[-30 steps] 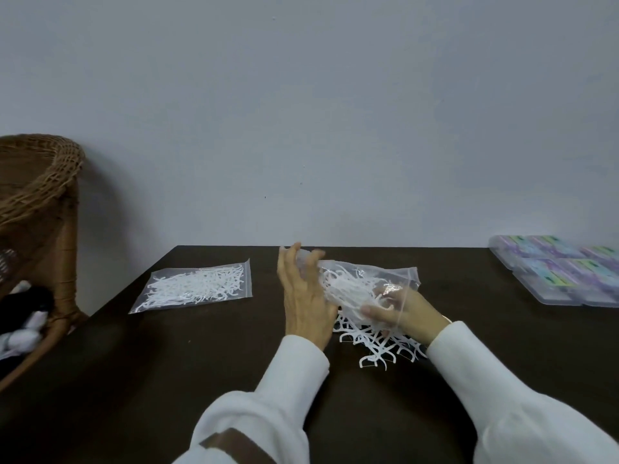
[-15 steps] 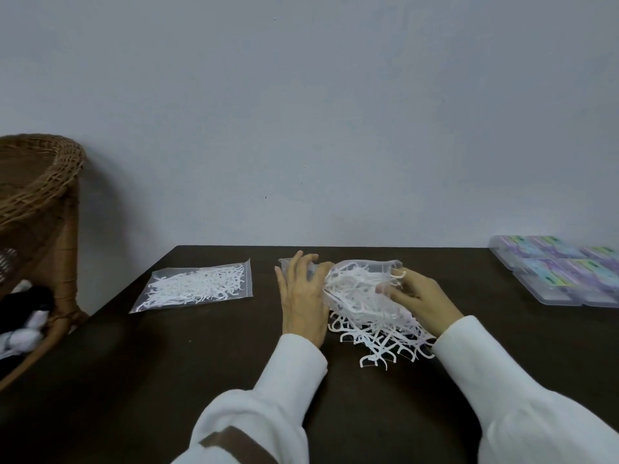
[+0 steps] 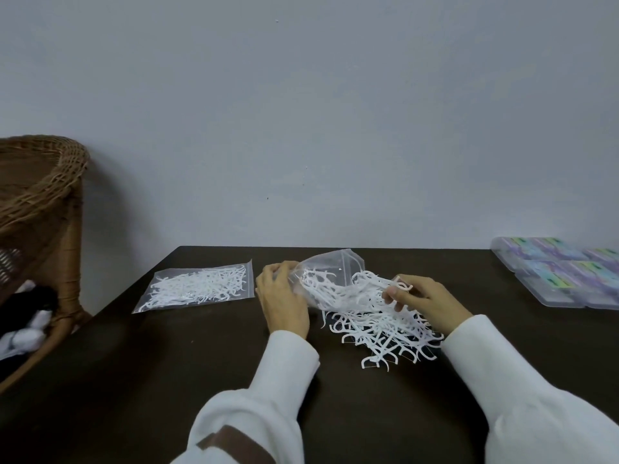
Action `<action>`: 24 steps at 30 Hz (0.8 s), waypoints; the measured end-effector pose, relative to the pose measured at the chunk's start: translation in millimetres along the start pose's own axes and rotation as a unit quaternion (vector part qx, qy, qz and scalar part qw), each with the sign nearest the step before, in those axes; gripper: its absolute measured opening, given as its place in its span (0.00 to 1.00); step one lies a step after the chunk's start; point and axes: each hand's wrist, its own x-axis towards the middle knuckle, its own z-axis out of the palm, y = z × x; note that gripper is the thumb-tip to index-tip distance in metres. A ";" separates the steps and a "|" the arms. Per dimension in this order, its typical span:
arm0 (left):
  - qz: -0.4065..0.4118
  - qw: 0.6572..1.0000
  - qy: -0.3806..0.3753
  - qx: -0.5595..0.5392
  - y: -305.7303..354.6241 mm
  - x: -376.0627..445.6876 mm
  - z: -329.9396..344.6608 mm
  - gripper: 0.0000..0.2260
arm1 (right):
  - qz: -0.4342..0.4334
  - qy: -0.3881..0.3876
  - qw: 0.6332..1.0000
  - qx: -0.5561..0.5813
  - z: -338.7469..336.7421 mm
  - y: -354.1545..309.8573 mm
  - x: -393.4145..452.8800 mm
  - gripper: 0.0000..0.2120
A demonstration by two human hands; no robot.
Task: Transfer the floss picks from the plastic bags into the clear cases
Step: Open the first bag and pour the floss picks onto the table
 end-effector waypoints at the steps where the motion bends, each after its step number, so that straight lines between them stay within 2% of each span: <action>1: -0.004 1.000 0.006 -0.003 0.2 0.5 -0.7 0.22 | 0.000 -0.007 1.000 0.016 -1.3 0.8 0.4 0.08; 5: -0.062 0.997 0.023 -0.030 -0.1 4.9 -4.4 0.21 | -0.006 -0.017 0.997 0.069 -8.3 3.9 -0.2 0.10; 7: -0.090 0.995 0.029 -0.041 -1.1 7.6 -6.2 0.21 | -0.007 -0.023 0.997 0.071 -9.8 5.3 -0.3 0.13; 11: -0.128 0.989 0.042 -0.064 -1.7 11.6 -10.5 0.23 | 0.000 -0.018 0.997 0.078 -11.0 8.6 1.5 0.11; 15: -0.159 0.982 0.055 -0.087 -1.7 13.1 -13.5 0.23 | 0.016 -0.006 0.996 0.083 -11.6 11.2 2.6 0.13; 19: -0.185 0.974 0.064 -0.111 -5.0 15.4 -12.8 0.22 | 0.043 -0.004 0.996 0.077 -11.9 15.3 4.1 0.20; 24: -0.202 0.967 0.079 -0.133 -7.9 18.8 -10.7 0.22 | 0.075 0.006 0.995 0.067 -14.6 21.8 4.5 0.13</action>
